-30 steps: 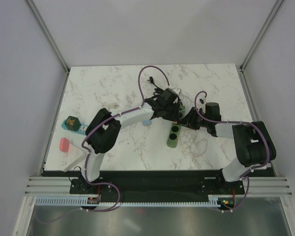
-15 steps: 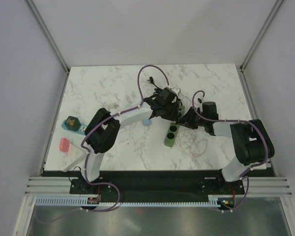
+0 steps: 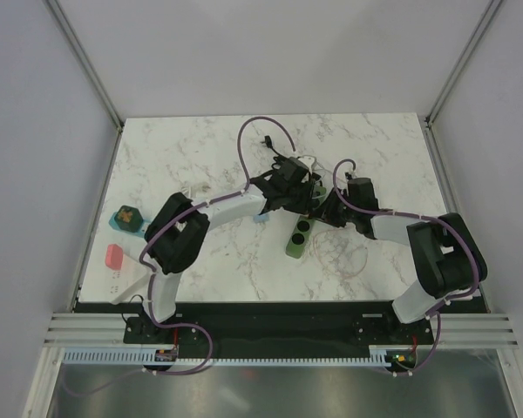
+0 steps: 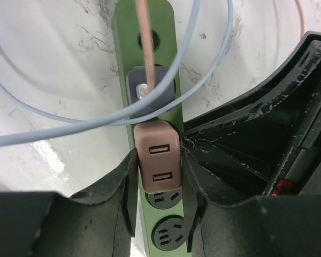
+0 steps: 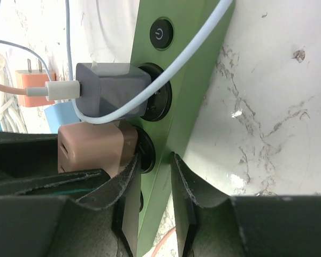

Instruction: Pull the plug off the socket

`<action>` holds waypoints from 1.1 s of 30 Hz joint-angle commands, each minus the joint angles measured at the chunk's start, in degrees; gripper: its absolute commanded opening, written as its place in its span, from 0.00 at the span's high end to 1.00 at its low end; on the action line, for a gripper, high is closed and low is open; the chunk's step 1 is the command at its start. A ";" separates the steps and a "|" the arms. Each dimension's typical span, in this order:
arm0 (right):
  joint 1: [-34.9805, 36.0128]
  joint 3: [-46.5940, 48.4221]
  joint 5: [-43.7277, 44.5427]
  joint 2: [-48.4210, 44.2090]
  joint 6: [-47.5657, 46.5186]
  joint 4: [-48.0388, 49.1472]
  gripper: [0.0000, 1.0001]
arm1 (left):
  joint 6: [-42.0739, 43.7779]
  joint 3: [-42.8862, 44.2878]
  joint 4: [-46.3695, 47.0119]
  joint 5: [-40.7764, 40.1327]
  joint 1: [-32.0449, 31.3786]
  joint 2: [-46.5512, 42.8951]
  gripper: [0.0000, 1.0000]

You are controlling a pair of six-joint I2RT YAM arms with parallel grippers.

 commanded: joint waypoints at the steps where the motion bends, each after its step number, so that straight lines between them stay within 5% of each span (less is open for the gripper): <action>1: 2.84 -2.16 9.94 6.70 -2.78 -10.10 0.67 | 3.71 6.92 0.89 -3.86 -6.85 -5.20 0.98; 3: 2.93 -1.99 10.02 6.53 -2.60 -10.62 0.67 | 7.17 10.38 -4.17 -12.51 -9.77 -3.01 0.98; 7: 3.02 -1.63 10.02 7.14 -2.51 -10.71 0.67 | 0.42 8.21 -5.24 -7.63 -7.23 -4.14 0.98; 12: 2.93 -1.72 10.02 7.05 -2.25 -10.54 0.67 | -11.10 3.28 1.17 11.19 -0.99 -5.55 0.98; 14: 2.93 -1.63 10.02 6.97 -2.16 -10.62 0.67 | -5.26 5.11 -3.10 5.87 -3.26 -6.69 0.98; 17: 2.93 -1.63 10.29 7.05 -1.99 -10.62 0.67 | 3.54 14.24 -14.69 -16.17 -8.80 -4.33 0.98; 18: 2.84 -1.63 10.29 6.97 -2.07 -10.62 0.67 | 3.57 15.83 -15.43 -15.70 -8.89 -4.06 0.98; 21: 2.93 -1.72 10.38 7.32 -1.90 -10.53 0.67 | -2.21 12.96 -14.13 -3.62 -5.13 -5.63 0.98; 23: 2.93 -1.72 10.46 7.41 -1.81 -10.54 0.67 | -11.13 8.57 -8.44 14.50 0.58 -7.47 0.98; 25: 2.93 -1.72 10.46 7.32 -1.64 -10.54 0.67 | -16.97 2.32 0.36 21.98 4.27 -8.18 0.98; 28: 2.93 -1.55 10.11 6.53 -1.72 -10.97 0.67 | -12.71 5.89 -6.60 15.01 1.76 -8.45 0.98; 31: 2.93 -1.46 9.94 5.04 -1.98 -11.41 0.67 | -0.07 14.51 -17.34 -2.75 -3.95 -5.82 0.98; 33: 2.93 -1.11 10.46 4.86 -2.25 -11.94 0.67 | -0.03 15.75 -18.34 -2.53 -3.98 -4.94 0.98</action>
